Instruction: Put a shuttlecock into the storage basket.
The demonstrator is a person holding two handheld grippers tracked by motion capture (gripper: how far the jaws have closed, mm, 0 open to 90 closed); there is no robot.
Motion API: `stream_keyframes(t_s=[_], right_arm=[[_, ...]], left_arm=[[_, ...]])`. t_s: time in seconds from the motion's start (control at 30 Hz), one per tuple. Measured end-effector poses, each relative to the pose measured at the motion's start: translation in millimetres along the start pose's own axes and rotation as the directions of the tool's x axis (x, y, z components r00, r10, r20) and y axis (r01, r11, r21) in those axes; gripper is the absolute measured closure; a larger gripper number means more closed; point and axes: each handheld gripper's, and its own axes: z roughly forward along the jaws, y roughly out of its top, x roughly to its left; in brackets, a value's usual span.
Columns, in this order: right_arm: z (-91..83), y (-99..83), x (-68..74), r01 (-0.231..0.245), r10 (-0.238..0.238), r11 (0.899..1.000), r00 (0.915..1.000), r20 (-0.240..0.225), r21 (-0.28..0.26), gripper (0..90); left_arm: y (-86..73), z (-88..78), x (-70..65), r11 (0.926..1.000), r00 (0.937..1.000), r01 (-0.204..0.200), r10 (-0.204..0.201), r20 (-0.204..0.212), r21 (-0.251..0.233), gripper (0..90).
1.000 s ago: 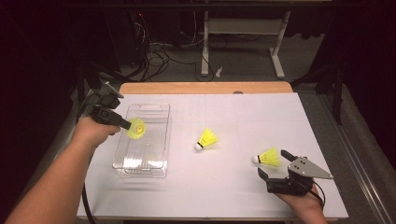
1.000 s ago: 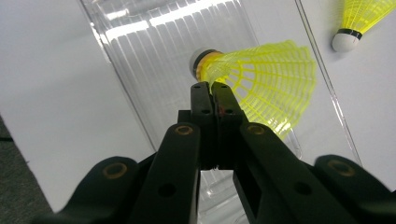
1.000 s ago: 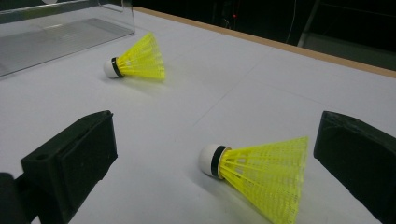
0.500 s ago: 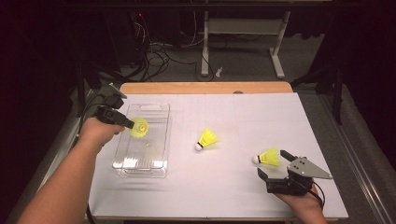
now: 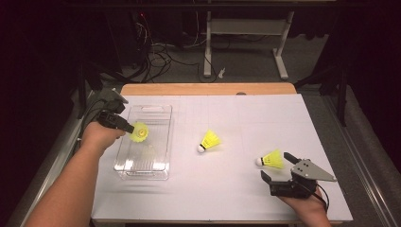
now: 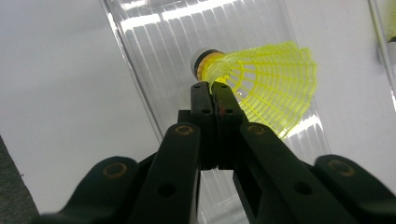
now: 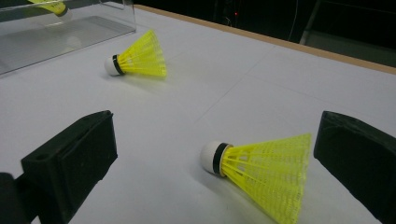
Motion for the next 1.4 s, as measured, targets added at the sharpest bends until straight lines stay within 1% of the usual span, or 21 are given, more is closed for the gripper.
stream_keyframes(t_s=[0.1,0.13,0.2,0.27,0.37,0.47,0.53,0.73,1.0,1.3,1.4], right_arm=[[0.5,-0.1,0.3,0.001,-0.001,1.0,1.0,-0.001,0.001,0.0],[0.5,-0.1,0.3,0.001,-0.001,1.0,1.0,-0.001,0.001,0.0],[0.6,-0.2,0.5,0.0,0.0,1.0,1.0,-0.001,0.002,0.0],[0.8,-0.2,0.4,0.0,0.0,1.0,1.0,-0.001,0.002,0.0],[1.2,-0.5,0.1,0.002,-0.002,1.0,1.0,-0.002,0.005,0.0],[1.3,-0.4,0.7,0.0,0.0,1.0,1.0,-0.002,0.005,0.0],[1.2,-0.5,0.5,0.002,-0.002,1.0,1.0,-0.003,0.006,0.0],[1.6,-0.7,0.5,0.005,-0.005,1.0,1.0,-0.004,0.008,0.0],[2.2,-1.0,0.3,0.007,-0.007,1.0,1.0,-0.003,0.01,0.0],[2.4,-1.0,0.5,0.008,-0.008,1.0,1.0,-0.004,0.01,0.0],[2.3,-0.8,0.7,0.01,-0.01,1.0,0.9999,-0.005,0.01,0.0]], left_arm=[[1.1,-0.2,1.9,1.0,0.9999,0.009,-0.009,0.005,0.001,89.5],[1.5,-0.9,2.4,0.9999,0.9999,0.013,-0.013,0.0,-0.005,89.5],[2.7,-0.8,2.4,0.9999,0.9999,0.011,-0.011,0.006,-0.005,89.4],[3.9,-1.1,2.4,0.9999,0.9999,0.013,-0.013,0.002,-0.011,89.5],[5.0,0.5,2.4,0.9998,0.9998,0.019,-0.019,-0.006,-0.008,89.4],[5.9,3.4,2.4,0.9999,0.9998,0.015,-0.015,-0.015,0.001,89.4],[6.4,3.8,3.4,0.9998,0.9995,0.018,-0.018,-0.025,-0.006,89.4],[8.1,4.3,5.2,0.9996,0.9991,0.026,-0.027,-0.033,-0.009,89.4],[9.5,10.0,4.1,0.9999,0.9988,0.013,-0.013,-0.047,0.006,89.4],[9.7,11.7,3.5,0.9999,0.998,0.003,-0.004,-0.063,-0.011,89.4],[9.1,13.9,4.0,1.0,0.9976,0.001,-0.001,-0.069,0.001,89.4]])
